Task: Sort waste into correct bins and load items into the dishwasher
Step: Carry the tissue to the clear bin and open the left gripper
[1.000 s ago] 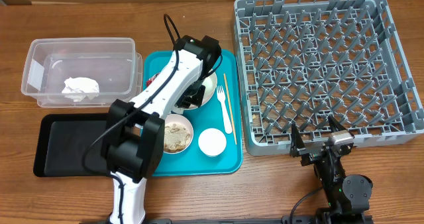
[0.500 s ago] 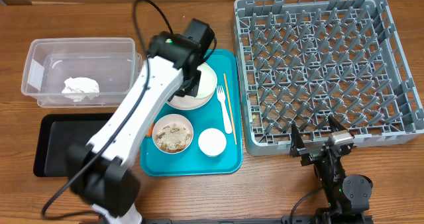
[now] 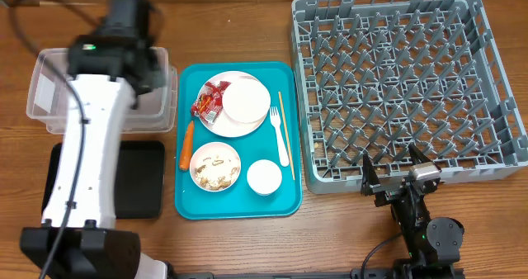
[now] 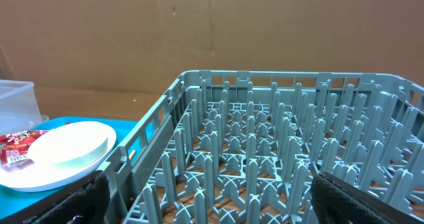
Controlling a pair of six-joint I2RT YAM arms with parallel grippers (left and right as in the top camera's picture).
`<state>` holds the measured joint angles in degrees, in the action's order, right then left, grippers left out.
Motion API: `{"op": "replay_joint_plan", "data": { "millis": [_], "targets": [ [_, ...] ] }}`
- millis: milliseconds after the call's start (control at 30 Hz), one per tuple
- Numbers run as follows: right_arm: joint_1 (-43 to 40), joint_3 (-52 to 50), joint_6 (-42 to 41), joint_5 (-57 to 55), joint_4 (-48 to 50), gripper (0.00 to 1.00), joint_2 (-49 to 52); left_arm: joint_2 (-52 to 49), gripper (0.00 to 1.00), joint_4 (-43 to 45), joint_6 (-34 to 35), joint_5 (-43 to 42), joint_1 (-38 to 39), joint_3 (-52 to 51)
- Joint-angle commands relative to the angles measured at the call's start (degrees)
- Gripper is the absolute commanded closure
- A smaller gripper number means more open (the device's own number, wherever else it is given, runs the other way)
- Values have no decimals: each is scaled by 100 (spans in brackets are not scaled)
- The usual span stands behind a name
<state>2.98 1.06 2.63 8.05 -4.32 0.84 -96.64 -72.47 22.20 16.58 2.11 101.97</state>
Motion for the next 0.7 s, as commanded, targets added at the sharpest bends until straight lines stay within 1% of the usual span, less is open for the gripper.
{"op": "replay_joint_plan", "data": {
  "millis": [0,167,267,467,667],
  "targets": [
    [-28,-61,20,-48,31,0,-50,66,96,48,92,-549,-551,107],
    [-28,-61,20,-48,31,0,-50,66,96,50,94,-994,-1091,105],
    [-28,-61,20,-48,31,0,-50,66,96,52,96,-1115,-1244,105],
    [-28,-61,20,-48,31,0,-50,61,96,55,94,-1071,-1287,92],
    [-28,-61,20,-48,31,0,-50,-55,96,168,94,-625,-1303,83]
  ]
}}
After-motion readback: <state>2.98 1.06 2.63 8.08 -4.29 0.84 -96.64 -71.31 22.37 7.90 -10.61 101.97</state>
